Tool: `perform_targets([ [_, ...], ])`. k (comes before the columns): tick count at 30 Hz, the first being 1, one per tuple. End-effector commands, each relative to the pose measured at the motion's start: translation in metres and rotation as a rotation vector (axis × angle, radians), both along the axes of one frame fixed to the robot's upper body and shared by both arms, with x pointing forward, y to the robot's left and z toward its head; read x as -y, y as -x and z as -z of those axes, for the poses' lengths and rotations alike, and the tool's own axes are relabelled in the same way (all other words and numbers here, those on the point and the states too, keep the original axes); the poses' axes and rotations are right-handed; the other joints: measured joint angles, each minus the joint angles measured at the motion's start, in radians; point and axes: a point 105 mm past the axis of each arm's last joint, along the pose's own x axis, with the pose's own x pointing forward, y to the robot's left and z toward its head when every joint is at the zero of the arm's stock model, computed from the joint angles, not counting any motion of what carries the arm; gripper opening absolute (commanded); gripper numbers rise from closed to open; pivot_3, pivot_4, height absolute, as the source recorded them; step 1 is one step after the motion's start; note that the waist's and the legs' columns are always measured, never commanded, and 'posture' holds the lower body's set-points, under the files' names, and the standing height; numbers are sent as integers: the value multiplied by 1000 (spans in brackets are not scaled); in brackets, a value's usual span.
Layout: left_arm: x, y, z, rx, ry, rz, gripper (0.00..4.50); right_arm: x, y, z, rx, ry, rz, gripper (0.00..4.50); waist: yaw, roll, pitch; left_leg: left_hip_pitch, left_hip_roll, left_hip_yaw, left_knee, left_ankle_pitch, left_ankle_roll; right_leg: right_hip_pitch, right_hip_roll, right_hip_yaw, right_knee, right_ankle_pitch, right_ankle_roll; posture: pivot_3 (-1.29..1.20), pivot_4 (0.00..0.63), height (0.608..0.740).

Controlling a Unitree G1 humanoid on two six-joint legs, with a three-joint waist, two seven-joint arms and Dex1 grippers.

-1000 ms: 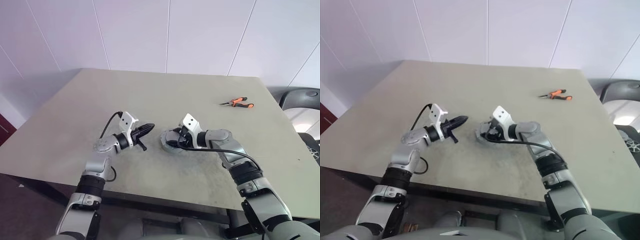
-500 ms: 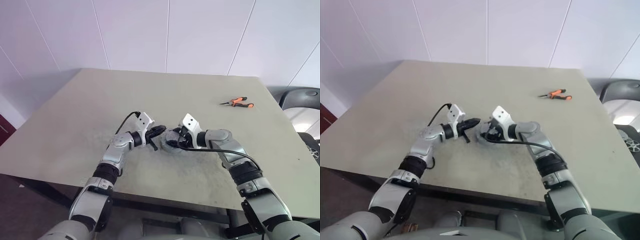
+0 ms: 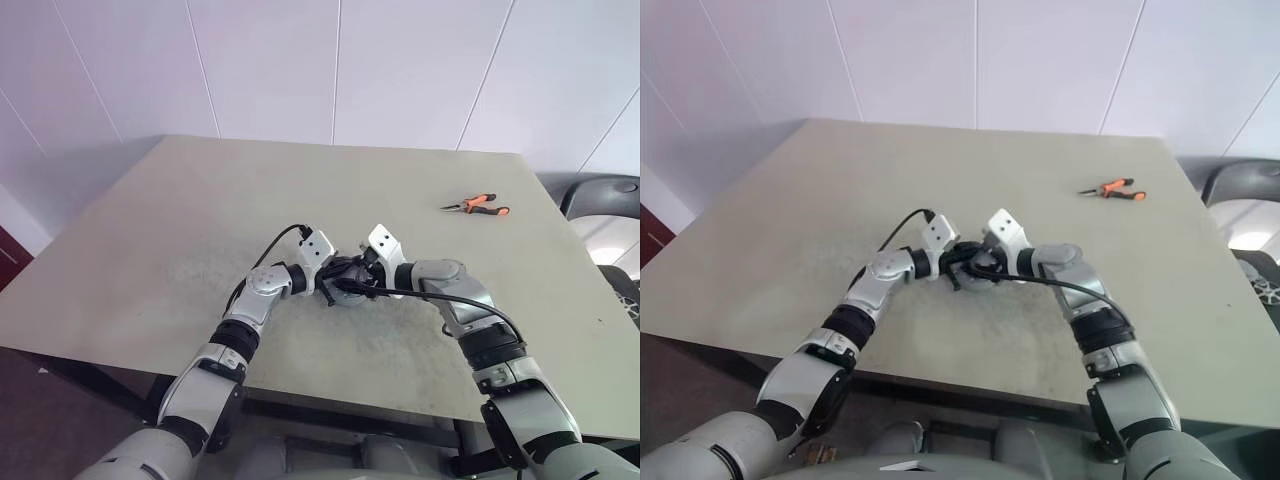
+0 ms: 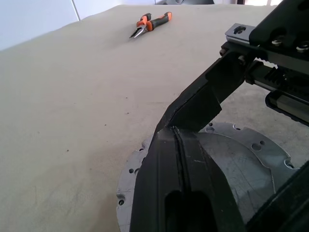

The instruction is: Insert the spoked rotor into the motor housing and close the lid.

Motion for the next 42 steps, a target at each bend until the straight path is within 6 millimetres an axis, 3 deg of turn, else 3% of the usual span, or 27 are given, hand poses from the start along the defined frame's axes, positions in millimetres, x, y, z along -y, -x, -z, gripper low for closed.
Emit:
perform_targets([
  [1,3,11,18,-80,-45,54,0,-9,2,-20,36,-62,-42,3036,0,0,0,0,0,0,0,0,0,0,0,0,0,0,0,0,0,740],
  [3,3,11,17,-80,-42,55,0,-11,5,-23,28,-71,-62,3767,0,0,0,-1,0,0,0,0,0,0,0,0,-1,0,0,0,0,740],
  [6,0,9,15,-78,-38,47,0,-13,7,-31,22,-111,-84,4448,-1,0,0,-1,0,0,-1,0,0,-1,0,0,-1,0,0,0,0,740],
  [11,1,15,11,-118,-2,98,0,-12,8,-52,14,-220,-113,4448,-2,0,0,-1,0,0,0,0,0,-1,0,0,-1,0,0,0,0,740],
  [19,0,16,4,-123,18,107,0,21,-18,-59,-22,-248,85,4448,-1,0,0,-3,0,0,1,0,0,-2,0,0,-1,0,0,0,0,740],
  [25,1,17,0,-108,22,109,0,43,-25,-42,-134,-199,197,4448,0,0,0,-4,0,0,0,0,0,-3,0,0,-1,0,0,0,0,740],
  [30,1,18,-8,-97,49,133,0,51,-10,-15,-301,-132,201,4448,0,0,0,-9,0,0,1,0,0,-7,0,0,-1,0,0,0,0,740],
  [36,-3,15,-14,-63,37,130,0,45,16,6,-458,-132,127,4448,-1,0,0,-9,0,0,1,0,0,-7,0,0,0,0,0,0,0,740],
  [42,-10,10,-19,-31,24,112,0,40,27,21,-525,-126,114,4448,-4,0,0,-8,0,0,2,0,0,-7,0,0,1,0,0,0,0,740],
])
